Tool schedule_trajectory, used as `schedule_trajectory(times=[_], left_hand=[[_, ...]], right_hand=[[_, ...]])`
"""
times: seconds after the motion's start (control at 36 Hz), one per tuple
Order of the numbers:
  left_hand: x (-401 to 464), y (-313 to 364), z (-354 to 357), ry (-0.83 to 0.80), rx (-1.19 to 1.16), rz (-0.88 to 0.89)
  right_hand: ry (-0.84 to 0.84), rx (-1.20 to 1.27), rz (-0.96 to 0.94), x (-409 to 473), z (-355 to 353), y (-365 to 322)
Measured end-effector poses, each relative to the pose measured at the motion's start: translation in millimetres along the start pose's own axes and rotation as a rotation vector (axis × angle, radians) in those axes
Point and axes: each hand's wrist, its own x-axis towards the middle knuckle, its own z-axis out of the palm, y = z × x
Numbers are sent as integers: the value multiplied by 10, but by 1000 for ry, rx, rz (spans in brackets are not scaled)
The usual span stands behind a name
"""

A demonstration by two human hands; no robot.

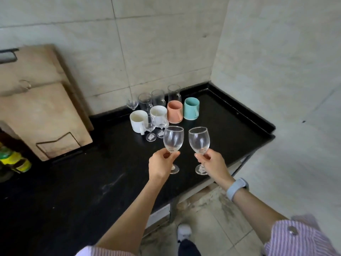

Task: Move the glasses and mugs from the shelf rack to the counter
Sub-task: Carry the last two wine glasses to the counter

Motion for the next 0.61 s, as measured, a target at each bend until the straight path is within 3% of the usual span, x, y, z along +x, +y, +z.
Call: schedule_trajectory(times=[0.28, 0.61], left_hand=[[1388, -247, 769, 13, 85, -168], [2444, -631, 1572, 118, 74, -179]], right_hand=[[-78, -5, 80, 1621, 214, 472], [-90, 155, 81, 2875, 481, 1005]])
